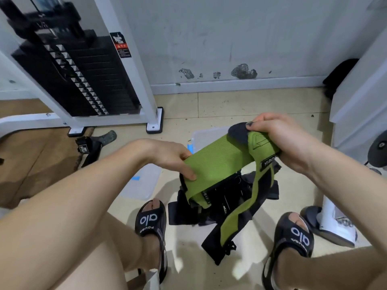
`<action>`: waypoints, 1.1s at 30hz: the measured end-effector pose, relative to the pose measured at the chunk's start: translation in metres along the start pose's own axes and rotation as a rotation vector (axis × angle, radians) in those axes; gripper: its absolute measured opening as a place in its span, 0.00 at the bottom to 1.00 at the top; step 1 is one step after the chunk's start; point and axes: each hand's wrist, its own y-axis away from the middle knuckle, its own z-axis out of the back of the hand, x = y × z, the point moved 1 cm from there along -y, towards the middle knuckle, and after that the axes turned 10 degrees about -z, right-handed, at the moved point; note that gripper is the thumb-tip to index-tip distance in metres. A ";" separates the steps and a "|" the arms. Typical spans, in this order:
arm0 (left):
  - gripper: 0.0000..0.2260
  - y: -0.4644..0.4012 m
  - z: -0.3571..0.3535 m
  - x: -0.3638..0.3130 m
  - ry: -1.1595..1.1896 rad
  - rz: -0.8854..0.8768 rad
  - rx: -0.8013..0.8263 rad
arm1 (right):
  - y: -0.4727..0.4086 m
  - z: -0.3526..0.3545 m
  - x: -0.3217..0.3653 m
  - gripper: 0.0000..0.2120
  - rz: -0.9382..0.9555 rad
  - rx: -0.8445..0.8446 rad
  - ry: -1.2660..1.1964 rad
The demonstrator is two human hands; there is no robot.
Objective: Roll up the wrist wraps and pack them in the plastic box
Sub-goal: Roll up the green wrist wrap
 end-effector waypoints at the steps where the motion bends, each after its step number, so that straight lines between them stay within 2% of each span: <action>1: 0.09 -0.001 0.001 0.003 -0.008 0.025 0.027 | -0.006 0.005 -0.002 0.12 0.004 -0.043 0.064; 4: 0.09 -0.006 0.005 0.007 -0.052 0.038 0.017 | -0.020 0.012 -0.012 0.10 0.002 -0.130 0.337; 6: 0.05 -0.008 0.006 0.008 -0.055 0.020 -0.023 | -0.023 0.011 -0.018 0.07 0.039 -0.192 0.672; 8: 0.02 -0.009 0.005 0.004 -0.009 -0.024 -0.056 | -0.021 0.006 -0.019 0.06 0.137 -0.270 0.938; 10: 0.03 -0.009 0.005 -0.001 0.015 -0.059 -0.082 | -0.015 0.000 -0.014 0.06 0.273 -0.302 0.997; 13: 0.05 -0.007 0.006 -0.010 0.018 -0.084 -0.095 | -0.009 -0.008 -0.004 0.08 0.460 -0.259 0.960; 16: 0.07 -0.003 0.005 -0.017 -0.002 -0.076 -0.084 | -0.003 -0.010 0.003 0.09 0.502 -0.214 0.914; 18: 0.08 -0.002 0.005 -0.019 -0.065 -0.048 -0.078 | -0.003 -0.004 0.009 0.08 0.511 -0.248 0.888; 21: 0.06 -0.003 0.005 -0.018 -0.154 0.013 -0.077 | -0.002 0.007 0.023 0.06 0.430 -0.282 0.722; 25: 0.06 -0.009 0.013 -0.011 -0.257 0.083 -0.102 | 0.001 0.009 0.024 0.06 0.328 -0.210 0.593; 28: 0.10 -0.008 0.016 -0.005 -0.377 0.193 -0.025 | 0.002 0.014 0.028 0.09 0.311 -0.228 0.534; 30: 0.13 -0.007 0.012 -0.002 -0.508 0.266 0.062 | 0.002 0.026 0.037 0.12 0.308 -0.250 0.367; 31: 0.12 -0.008 0.008 -0.002 -0.515 0.270 0.077 | 0.003 0.032 0.039 0.13 0.307 -0.232 0.286; 33: 0.09 -0.010 0.002 -0.004 -0.384 0.192 0.028 | 0.005 0.030 0.035 0.12 0.284 -0.119 0.237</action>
